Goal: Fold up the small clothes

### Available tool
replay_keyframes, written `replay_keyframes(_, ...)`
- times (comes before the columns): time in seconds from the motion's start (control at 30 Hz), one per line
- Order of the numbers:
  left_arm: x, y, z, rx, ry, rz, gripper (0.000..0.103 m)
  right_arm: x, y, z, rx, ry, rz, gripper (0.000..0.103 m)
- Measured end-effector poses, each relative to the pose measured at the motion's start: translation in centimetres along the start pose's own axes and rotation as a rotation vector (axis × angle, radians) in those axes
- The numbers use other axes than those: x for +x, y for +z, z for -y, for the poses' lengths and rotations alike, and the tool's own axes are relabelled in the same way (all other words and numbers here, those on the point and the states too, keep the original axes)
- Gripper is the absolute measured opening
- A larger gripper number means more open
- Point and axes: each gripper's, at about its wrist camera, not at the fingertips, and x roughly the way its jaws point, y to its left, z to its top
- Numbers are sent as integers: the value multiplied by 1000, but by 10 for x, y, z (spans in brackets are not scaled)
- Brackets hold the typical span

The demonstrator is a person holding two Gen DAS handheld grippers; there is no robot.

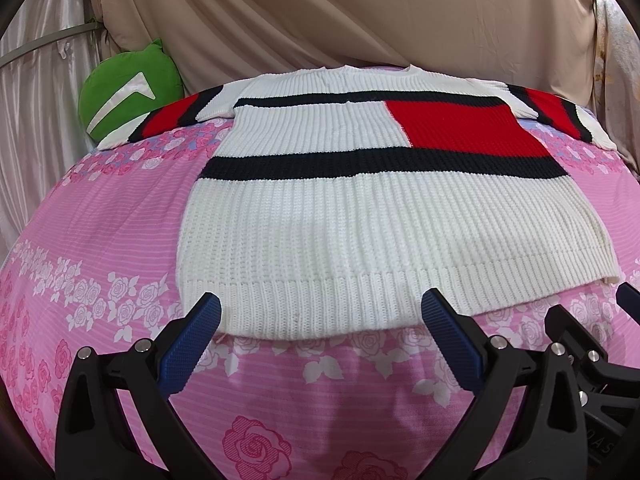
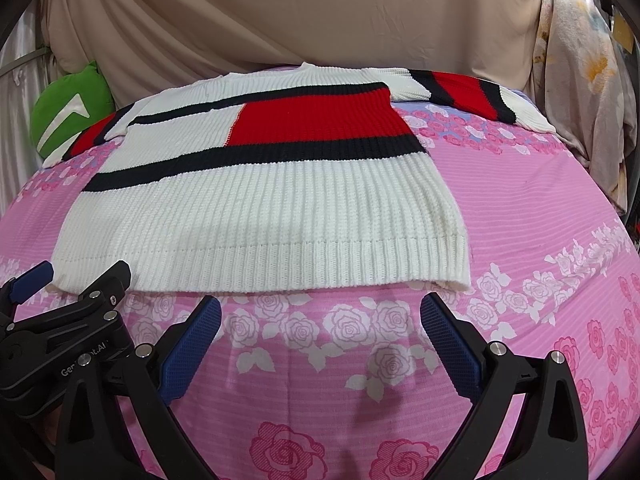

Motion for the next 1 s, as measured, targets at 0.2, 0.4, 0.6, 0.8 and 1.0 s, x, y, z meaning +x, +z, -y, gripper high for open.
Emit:
replay_keyframes(0.2,0,0,0,0,0,-1,98,0,-1,0,0,0,-1,98)
replay_keyframes(0.4,0,0,0,1,0,-2,98,0,0,0,0,1,-2,98)
replay_keyframes(0.6,1,-2,-1,2,1,-4,98,1,0,0,0,1,-4,98)
replay_keyframes(0.8,1,-6,-3,4,3,-7,98,2,-2,0,0,2,-6,98)
replay_keyframes(1.0,1,-5,-3,3,1,-7,98,3,-3,0,1,7,-8,98)
